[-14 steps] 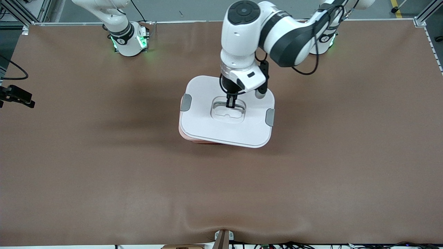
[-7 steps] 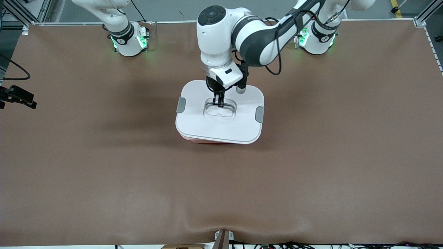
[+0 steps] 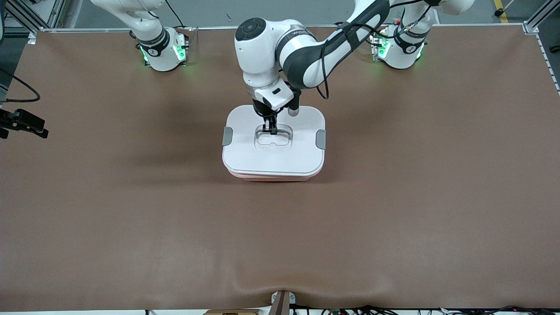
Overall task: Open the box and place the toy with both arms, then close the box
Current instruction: 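Lower the lid onto the box and press it down with the left gripper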
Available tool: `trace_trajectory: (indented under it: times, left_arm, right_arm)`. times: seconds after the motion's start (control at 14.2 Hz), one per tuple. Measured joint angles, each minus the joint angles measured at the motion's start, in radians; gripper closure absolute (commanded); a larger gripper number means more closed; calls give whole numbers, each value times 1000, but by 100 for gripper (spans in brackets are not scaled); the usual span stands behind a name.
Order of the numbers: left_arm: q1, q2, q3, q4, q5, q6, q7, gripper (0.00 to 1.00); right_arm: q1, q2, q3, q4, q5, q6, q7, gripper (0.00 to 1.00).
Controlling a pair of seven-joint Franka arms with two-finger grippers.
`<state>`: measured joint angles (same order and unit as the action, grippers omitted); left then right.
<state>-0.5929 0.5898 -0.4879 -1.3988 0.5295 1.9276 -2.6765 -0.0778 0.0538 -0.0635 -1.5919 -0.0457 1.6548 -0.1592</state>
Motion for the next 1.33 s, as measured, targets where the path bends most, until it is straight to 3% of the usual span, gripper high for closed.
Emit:
trace_trajectory:
  times: [1.33]
  left_arm:
    - [-7,33,12,-24,33,50,-35,100]
  right_arm:
    - [9,1,5,0,2,1,-1,0]
